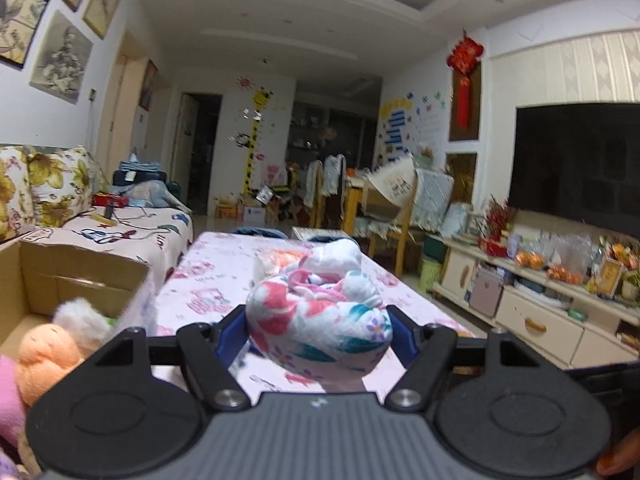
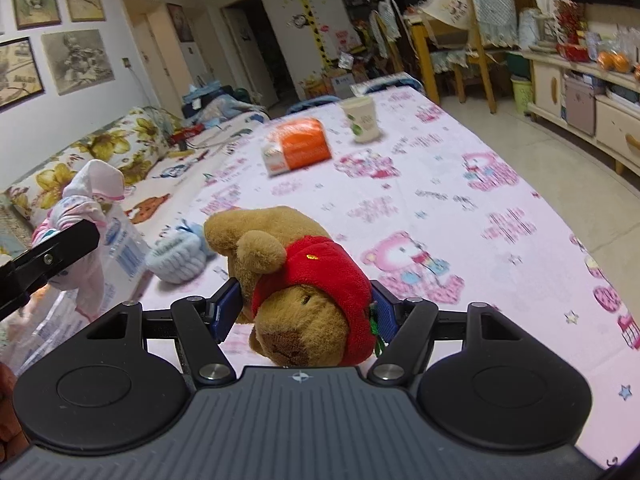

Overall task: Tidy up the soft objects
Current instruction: 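Carry the teddy bear and floral bundle over the cardboard box with both tools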

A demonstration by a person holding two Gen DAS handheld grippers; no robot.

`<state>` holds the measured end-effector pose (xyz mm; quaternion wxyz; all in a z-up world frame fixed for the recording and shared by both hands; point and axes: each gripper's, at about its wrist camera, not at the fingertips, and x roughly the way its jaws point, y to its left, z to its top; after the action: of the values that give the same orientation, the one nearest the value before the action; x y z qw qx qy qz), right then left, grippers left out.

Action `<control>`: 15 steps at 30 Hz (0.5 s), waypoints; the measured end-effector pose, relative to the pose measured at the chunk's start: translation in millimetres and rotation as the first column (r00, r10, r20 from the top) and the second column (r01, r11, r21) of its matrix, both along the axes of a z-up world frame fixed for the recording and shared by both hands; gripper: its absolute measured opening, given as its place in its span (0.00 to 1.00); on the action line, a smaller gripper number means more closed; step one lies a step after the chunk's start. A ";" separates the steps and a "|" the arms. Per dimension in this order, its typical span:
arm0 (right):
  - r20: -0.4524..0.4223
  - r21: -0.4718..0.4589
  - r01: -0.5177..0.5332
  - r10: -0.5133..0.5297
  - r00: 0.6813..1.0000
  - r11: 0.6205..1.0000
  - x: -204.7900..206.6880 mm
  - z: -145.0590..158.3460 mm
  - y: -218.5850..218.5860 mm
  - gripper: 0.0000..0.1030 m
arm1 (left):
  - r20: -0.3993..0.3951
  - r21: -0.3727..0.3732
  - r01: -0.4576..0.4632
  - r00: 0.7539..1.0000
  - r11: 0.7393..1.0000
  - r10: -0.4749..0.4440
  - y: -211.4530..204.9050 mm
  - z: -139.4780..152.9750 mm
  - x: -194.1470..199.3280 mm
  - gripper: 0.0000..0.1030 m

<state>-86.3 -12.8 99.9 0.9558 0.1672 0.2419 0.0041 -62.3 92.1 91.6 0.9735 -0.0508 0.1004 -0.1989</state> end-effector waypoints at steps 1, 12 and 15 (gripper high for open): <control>0.009 -0.004 -0.008 0.008 1.000 1.000 1.1 1.9 3.4 0.81 | 0.004 -0.011 -0.013 1.000 1.000 0.013 4.4 1.6 1.1 0.69; 0.097 -0.018 -0.104 0.105 0.990 0.994 19.4 27.0 37.6 0.81 | 0.015 -0.117 -0.163 0.986 0.980 0.166 49.5 13.7 5.8 0.70; 0.119 -0.026 -0.147 0.149 0.982 0.989 21.7 32.5 46.6 0.81 | 0.025 -0.137 -0.208 0.977 0.969 0.213 62.4 17.8 6.3 0.70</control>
<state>-64.6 33.8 132.4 0.9670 0.1402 0.1956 0.0834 -56.0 154.5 109.4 0.9853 -0.1223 0.0618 -0.1018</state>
